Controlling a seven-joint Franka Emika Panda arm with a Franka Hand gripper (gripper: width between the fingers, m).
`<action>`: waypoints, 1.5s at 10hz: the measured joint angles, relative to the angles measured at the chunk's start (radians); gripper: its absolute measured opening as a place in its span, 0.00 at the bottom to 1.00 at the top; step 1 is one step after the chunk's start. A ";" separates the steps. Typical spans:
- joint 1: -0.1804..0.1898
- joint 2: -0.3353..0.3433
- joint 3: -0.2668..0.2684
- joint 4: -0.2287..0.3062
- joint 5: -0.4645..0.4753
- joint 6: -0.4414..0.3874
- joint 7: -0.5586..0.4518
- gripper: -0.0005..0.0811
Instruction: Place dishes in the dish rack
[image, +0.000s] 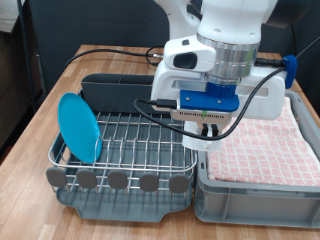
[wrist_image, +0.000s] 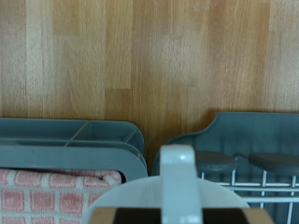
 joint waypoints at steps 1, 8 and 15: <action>-0.001 0.011 0.000 0.009 0.005 0.002 0.000 0.09; -0.018 0.071 0.000 0.023 0.008 0.061 -0.013 0.09; -0.079 0.137 0.028 0.064 0.064 0.073 -0.099 0.09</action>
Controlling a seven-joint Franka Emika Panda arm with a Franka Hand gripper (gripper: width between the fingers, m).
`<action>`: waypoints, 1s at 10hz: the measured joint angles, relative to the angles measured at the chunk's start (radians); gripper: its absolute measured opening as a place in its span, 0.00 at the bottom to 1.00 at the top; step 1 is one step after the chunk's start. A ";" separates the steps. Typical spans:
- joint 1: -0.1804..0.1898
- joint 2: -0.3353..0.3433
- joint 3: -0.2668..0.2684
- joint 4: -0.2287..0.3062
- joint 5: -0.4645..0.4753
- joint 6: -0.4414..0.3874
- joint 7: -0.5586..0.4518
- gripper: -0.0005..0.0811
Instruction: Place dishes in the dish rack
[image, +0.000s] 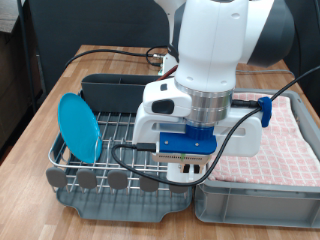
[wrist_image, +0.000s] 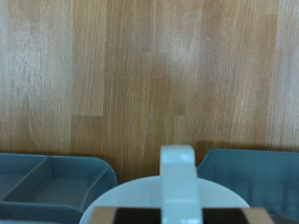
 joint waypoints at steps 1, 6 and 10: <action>-0.014 0.015 0.008 0.017 0.008 -0.008 -0.018 0.09; -0.063 0.089 0.041 0.108 0.031 -0.063 -0.068 0.09; -0.083 0.136 0.054 0.198 0.037 -0.181 -0.072 0.09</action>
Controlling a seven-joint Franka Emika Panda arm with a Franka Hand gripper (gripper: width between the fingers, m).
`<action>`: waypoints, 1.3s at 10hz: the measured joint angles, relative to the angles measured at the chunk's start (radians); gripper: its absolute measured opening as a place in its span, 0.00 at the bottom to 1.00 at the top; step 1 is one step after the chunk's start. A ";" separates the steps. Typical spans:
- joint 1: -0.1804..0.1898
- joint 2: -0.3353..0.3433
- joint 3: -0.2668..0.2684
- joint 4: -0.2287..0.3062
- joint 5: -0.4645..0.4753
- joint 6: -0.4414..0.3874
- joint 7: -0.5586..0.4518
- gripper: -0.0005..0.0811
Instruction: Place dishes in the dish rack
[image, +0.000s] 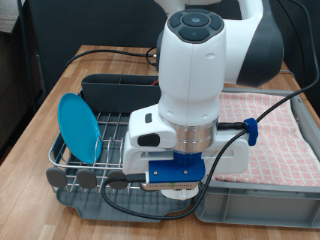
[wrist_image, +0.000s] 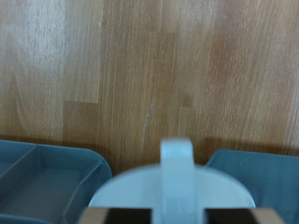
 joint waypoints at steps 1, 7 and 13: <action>-0.002 0.008 0.002 0.015 0.002 -0.012 0.000 0.09; -0.005 0.017 0.008 0.045 0.003 -0.023 0.000 0.90; -0.002 -0.012 0.016 0.126 0.006 -0.224 0.014 0.99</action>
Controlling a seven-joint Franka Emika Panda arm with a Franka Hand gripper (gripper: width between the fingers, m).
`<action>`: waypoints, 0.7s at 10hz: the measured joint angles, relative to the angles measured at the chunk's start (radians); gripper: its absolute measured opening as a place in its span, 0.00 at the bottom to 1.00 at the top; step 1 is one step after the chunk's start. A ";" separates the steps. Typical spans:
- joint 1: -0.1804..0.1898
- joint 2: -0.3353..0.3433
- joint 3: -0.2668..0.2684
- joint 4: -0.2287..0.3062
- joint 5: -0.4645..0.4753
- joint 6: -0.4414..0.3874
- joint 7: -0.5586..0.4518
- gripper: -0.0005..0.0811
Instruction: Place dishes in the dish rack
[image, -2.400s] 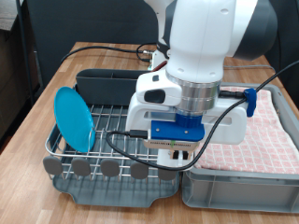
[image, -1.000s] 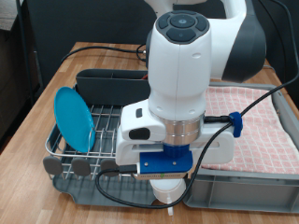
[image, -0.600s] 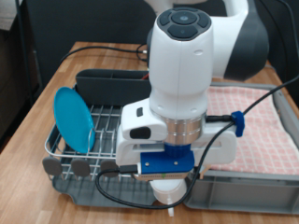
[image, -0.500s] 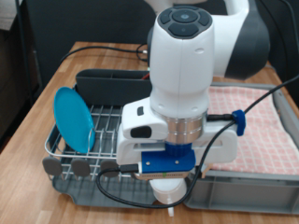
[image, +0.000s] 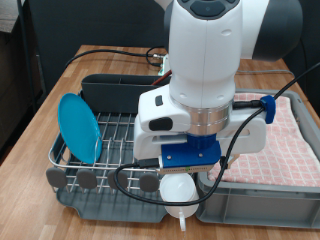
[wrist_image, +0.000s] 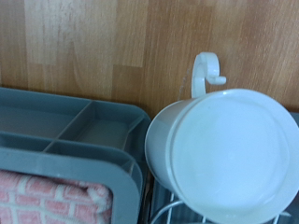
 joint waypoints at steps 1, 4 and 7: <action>0.004 -0.016 0.000 -0.005 0.000 -0.010 0.013 0.99; 0.021 -0.086 -0.002 -0.040 -0.004 -0.064 0.055 0.99; 0.044 -0.163 -0.010 -0.091 -0.021 -0.099 0.084 0.99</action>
